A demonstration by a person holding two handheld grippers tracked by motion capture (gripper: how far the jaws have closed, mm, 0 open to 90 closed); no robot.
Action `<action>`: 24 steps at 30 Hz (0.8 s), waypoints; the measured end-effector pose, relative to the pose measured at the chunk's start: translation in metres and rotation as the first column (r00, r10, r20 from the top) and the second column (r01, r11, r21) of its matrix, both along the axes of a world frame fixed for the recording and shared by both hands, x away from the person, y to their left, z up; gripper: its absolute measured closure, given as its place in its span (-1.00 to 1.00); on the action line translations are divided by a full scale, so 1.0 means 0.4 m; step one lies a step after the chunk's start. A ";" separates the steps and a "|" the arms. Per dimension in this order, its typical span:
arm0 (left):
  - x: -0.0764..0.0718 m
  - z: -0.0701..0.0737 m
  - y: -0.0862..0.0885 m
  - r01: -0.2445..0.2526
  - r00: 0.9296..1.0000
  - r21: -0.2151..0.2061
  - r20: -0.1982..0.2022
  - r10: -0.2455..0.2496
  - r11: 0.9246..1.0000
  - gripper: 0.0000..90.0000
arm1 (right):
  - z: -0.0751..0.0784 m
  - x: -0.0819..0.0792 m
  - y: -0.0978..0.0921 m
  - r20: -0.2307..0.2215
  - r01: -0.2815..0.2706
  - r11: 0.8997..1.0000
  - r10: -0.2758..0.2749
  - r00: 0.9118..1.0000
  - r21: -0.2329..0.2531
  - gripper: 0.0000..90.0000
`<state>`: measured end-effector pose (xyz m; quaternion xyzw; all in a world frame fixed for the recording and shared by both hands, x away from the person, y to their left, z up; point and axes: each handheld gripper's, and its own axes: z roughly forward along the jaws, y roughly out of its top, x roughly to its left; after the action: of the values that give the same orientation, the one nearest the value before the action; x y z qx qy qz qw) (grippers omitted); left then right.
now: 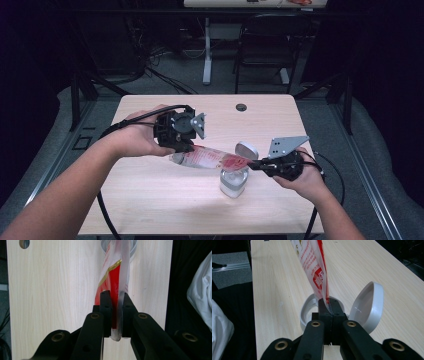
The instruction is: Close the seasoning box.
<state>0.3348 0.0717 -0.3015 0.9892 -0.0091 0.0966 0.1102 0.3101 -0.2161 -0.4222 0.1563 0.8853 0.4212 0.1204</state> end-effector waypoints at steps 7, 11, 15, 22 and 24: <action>0.001 0.001 -0.005 0.004 1.000 0.006 -0.004 -0.004 1.000 0.87 | -0.002 0.001 -0.002 -0.001 0.004 1.000 -0.004 1.000 -0.001 1.00; 0.001 0.005 -0.007 0.004 1.000 0.014 -0.005 -0.004 1.000 0.87 | -0.002 0.001 -0.002 -0.001 0.002 1.000 -0.002 1.000 -0.003 1.00; 0.001 0.006 -0.008 0.003 1.000 0.013 -0.005 -0.003 1.000 0.87 | -0.002 0.001 -0.002 -0.002 0.000 1.000 0.000 1.000 0.001 1.00; 0.001 0.011 -0.014 0.009 1.000 0.027 -0.004 -0.008 1.000 0.87 | -0.003 0.000 -0.003 -0.001 0.005 1.000 -0.005 1.000 0.001 1.00; -0.001 0.011 -0.016 0.002 1.000 0.022 -0.006 -0.002 1.000 0.87 | -0.004 0.000 -0.004 -0.003 0.008 1.000 -0.008 1.000 0.000 1.00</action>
<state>0.3346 0.0651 -0.2970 0.9906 -0.0110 0.0936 0.0996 0.3101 -0.2176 -0.4237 0.1608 0.8848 0.4203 0.1207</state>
